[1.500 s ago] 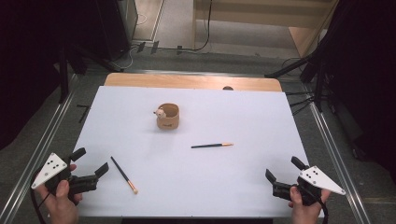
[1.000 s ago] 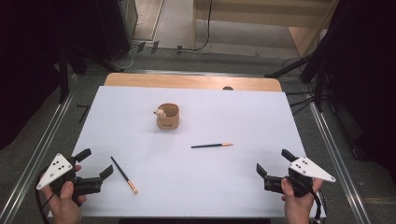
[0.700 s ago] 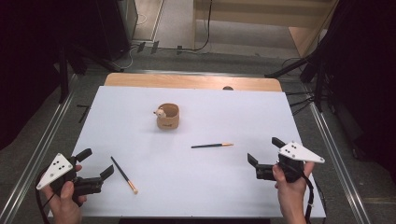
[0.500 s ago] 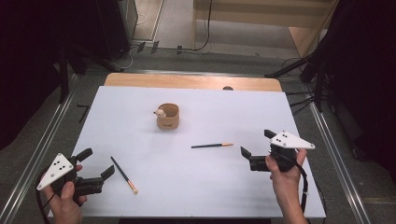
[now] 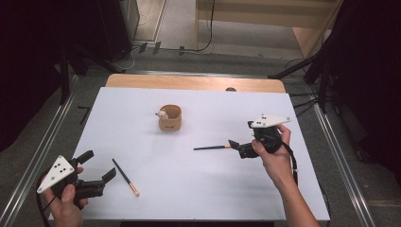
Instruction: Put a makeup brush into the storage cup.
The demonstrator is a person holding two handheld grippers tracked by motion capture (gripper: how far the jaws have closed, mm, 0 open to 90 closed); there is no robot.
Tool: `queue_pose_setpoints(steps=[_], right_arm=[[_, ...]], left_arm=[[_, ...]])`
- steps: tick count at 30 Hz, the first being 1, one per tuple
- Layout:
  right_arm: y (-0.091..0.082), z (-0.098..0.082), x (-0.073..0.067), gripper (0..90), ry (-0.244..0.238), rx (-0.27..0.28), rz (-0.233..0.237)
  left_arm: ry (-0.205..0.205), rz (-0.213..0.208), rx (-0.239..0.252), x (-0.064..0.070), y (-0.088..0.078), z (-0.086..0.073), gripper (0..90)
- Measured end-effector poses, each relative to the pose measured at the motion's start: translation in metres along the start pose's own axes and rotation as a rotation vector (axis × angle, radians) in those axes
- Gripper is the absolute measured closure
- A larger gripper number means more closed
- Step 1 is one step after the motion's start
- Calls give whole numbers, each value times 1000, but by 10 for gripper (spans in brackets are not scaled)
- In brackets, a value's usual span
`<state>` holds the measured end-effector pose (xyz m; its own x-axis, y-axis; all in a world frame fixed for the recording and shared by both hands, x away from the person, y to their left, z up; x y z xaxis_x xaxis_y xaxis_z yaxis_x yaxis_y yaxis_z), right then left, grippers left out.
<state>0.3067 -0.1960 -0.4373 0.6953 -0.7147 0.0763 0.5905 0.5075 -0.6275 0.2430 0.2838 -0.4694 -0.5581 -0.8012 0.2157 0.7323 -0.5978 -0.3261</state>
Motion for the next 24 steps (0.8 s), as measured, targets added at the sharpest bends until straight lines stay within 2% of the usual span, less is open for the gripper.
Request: queue_pose_setpoints(steps=[2, 3, 5, 7, 8, 9, 11, 14, 17, 22, 24], right_arm=[[5, 2, 1, 63, -1, -19, 13], [12, 4, 4, 68, -7, -49, 23], [14, 5, 4, 72, -9, -61, 31], [22, 5, 6, 86, -21, -93, 51], [29, 6, 7, 107, -33, -130, 72], [29, 6, 7, 107, -33, -130, 72], [36, 5, 7, 131, -44, -171, 86], [44, 5, 8, 138, -42, -201, 96], [51, 4, 9, 157, -22, -225, 105], [63, 0, 6, 185, -42, -297, 132], [67, -1, 5, 202, -64, -323, 128]], left_arm=[[0, -2, 3, 0, 0, 0, 0], [1, -3, 3, 1, 0, 0, 0], [3, -3, 3, 1, 0, 0, 0], [4, -3, 2, 1, 0, 0, 0], [5, -3, 0, 1, 0, 0, 0], [5, -3, 0, 1, 0, 0, 0], [6, -2, -1, 1, 1, 0, 0], [9, -1, -3, 1, 1, 0, 0], [12, -1, -6, 1, 1, 0, 0], [12, -3, -7, 2, 1, 0, 0], [11, -3, -7, 1, 1, 0, 0]])
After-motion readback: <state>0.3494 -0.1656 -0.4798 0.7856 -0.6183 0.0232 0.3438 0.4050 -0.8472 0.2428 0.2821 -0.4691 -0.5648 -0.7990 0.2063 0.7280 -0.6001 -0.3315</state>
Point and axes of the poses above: each handheld gripper's, and its own axes: y roughly forward along the jaws, z roughly out of its top, x roughly to its right, the point moved 4 cm from there along y, roughly forward along the jaws, and after that the axes turned 8 degrees about -y, right-handed, at the moved point
